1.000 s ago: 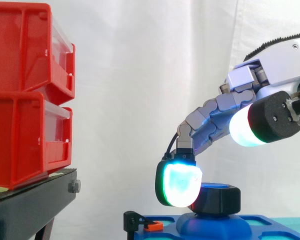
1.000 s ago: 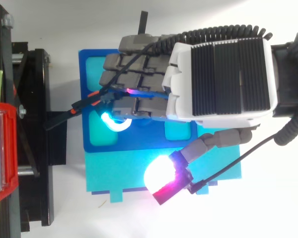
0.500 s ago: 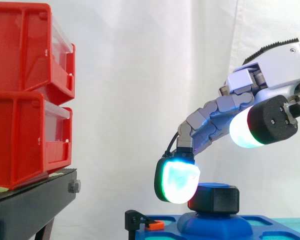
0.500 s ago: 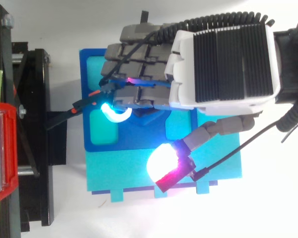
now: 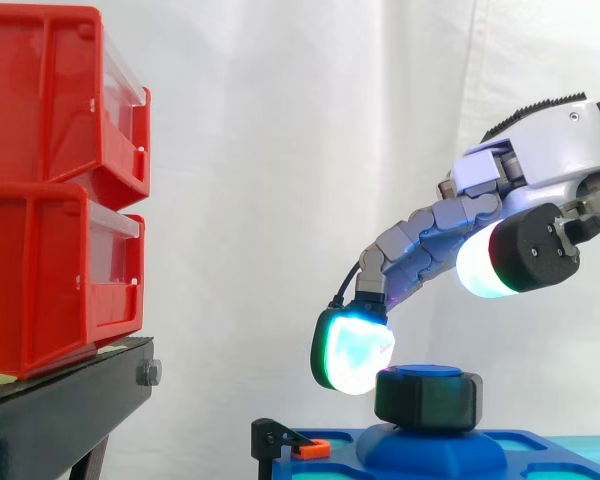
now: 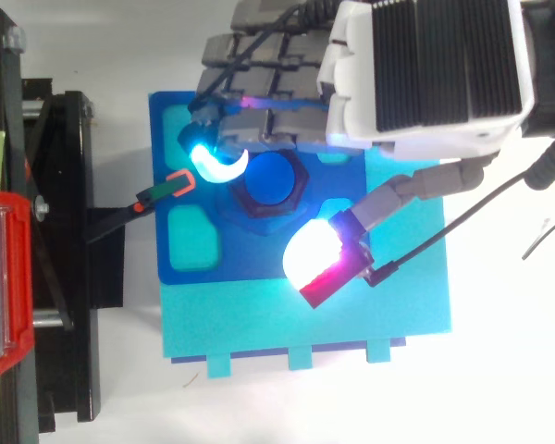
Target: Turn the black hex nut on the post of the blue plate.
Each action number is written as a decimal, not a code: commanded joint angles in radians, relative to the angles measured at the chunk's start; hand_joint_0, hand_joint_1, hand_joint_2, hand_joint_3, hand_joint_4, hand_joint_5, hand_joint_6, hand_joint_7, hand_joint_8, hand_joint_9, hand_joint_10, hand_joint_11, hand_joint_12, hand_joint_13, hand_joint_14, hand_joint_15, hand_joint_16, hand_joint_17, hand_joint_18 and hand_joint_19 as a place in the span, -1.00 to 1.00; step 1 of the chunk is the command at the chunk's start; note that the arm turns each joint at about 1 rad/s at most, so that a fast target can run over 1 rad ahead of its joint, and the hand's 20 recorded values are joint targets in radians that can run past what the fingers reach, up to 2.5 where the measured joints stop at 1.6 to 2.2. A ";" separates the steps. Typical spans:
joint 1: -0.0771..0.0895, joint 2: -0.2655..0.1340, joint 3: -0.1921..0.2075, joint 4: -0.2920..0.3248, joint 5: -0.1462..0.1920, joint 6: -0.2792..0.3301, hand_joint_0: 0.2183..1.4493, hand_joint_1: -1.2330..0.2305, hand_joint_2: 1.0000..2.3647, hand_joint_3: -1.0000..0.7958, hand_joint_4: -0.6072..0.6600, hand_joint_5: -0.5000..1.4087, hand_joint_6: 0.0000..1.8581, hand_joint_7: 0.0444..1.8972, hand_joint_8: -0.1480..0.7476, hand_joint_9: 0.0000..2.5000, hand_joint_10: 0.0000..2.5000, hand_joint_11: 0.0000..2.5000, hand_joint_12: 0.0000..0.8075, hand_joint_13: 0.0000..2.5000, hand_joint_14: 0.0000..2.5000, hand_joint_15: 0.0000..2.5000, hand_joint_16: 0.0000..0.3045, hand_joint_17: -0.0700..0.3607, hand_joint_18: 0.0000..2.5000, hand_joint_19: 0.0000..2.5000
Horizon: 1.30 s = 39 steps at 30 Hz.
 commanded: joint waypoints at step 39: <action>0.042 0.000 0.006 0.069 -0.021 -0.002 -0.58 0.30 -1.00 -0.44 0.38 -0.66 -0.46 -0.17 0.01 -0.69 -1.00 -1.00 0.02 -0.74 -1.00 -0.96 -0.65 -0.12 -0.83 -0.84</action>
